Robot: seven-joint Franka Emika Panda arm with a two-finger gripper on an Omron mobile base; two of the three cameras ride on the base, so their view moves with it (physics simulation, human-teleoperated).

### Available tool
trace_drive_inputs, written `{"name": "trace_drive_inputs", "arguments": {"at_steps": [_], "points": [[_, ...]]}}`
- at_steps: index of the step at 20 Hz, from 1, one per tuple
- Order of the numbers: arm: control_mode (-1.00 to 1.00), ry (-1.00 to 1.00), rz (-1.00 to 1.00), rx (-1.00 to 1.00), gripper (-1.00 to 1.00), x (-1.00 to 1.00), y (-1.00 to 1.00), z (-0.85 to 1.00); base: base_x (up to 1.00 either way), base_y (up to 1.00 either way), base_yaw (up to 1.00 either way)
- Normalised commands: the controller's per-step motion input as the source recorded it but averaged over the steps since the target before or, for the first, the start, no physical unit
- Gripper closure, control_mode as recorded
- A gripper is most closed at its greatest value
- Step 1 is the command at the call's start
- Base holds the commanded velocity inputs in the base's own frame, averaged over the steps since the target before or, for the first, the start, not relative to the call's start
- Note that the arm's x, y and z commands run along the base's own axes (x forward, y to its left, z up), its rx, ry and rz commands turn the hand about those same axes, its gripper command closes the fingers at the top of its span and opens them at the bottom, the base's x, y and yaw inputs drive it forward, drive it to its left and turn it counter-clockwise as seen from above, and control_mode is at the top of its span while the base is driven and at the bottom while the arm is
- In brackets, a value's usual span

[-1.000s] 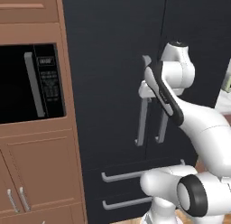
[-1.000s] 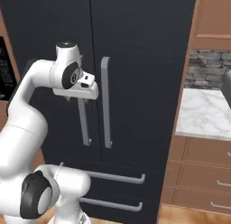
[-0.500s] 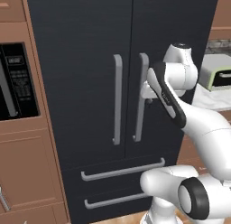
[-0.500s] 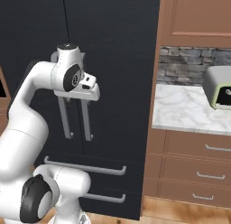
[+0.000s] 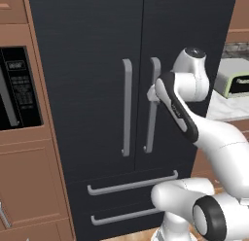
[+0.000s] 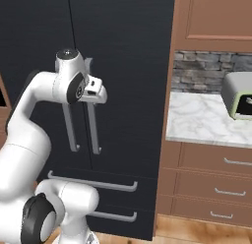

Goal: Gather the mushroom and lime from the fridge and place them on a tray on the dining counter. Then gather the chicken drumsticks from the fridge and place them on the other tray.

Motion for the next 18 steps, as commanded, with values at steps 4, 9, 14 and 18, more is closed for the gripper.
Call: {"name": "trace_drive_inputs", "arguments": {"at_steps": [4,9,14,18], "points": [[-1.0,-0.38,0.0,0.0,-1.0,0.13,0.12,0.0,0.0,0.0,0.0],[-1.0,-0.23,-0.02,0.0,-1.0,0.16,0.01,0.0,0.0,0.0,0.0],[-1.0,-0.13,-0.02,0.0,-1.0,0.35,0.0,0.0,0.0,0.0,0.0],[-1.0,-0.06,-0.04,0.0,-1.0,0.42,0.0,0.0,0.0,0.0,0.0]]}}
